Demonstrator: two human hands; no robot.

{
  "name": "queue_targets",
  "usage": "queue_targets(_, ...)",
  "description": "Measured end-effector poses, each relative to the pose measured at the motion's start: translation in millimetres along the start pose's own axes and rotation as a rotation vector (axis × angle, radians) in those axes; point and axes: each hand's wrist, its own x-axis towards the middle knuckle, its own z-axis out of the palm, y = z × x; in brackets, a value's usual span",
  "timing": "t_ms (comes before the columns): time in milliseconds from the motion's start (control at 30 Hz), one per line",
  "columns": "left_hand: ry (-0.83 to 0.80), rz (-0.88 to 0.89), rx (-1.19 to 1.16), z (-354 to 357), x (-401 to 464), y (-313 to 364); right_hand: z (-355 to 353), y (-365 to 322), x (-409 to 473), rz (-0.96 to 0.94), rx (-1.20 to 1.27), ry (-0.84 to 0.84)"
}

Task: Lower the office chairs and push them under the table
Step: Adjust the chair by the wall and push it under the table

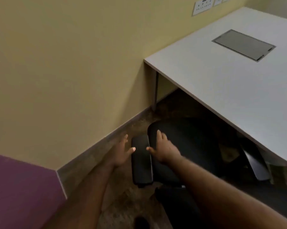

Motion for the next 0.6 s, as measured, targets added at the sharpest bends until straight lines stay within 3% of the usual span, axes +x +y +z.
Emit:
queue_targets(167,-0.087,-0.197,-0.291,32,24,-23,47,-4,5,0.241,0.066,-0.254)
queue_targets(467,-0.151,-0.451,-0.723,60,59,-41,88,-23,1,0.426,0.128,-0.254)
queue_targets(600,-0.198,-0.539,-0.739,64,63,-52,96,-34,1,0.487,0.118,-0.17)
